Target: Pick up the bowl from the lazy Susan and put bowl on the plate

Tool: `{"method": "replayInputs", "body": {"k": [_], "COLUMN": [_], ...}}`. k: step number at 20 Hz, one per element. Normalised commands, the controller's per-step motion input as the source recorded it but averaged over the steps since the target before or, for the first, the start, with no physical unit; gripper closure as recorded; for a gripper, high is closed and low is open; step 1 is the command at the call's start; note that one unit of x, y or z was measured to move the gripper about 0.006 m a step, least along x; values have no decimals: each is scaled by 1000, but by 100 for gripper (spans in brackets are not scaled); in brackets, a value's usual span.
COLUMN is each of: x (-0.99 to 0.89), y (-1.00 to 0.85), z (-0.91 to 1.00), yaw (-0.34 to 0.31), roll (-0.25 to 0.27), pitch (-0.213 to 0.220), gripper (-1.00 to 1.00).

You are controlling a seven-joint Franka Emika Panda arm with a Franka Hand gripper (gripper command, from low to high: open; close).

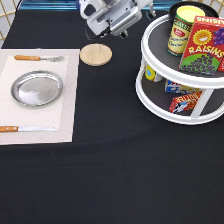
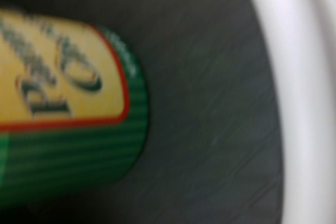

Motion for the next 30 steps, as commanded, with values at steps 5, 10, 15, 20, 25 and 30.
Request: {"method": "replayInputs", "body": {"k": [5, 10, 15, 20, 25, 30], "x": [-120, -13, -2, -130, 59, 507], "y": [391, 97, 109, 197, 63, -42], "z": [-104, -158, -274, -349, -35, 6], "yaw": [-8, -48, -3, 0, 0, 0], "roll": [-27, -82, -122, -112, -67, -62], "pitch": [39, -17, -82, -32, 0, 5], "gripper": [-100, -100, -100, -100, -100, -100]}}
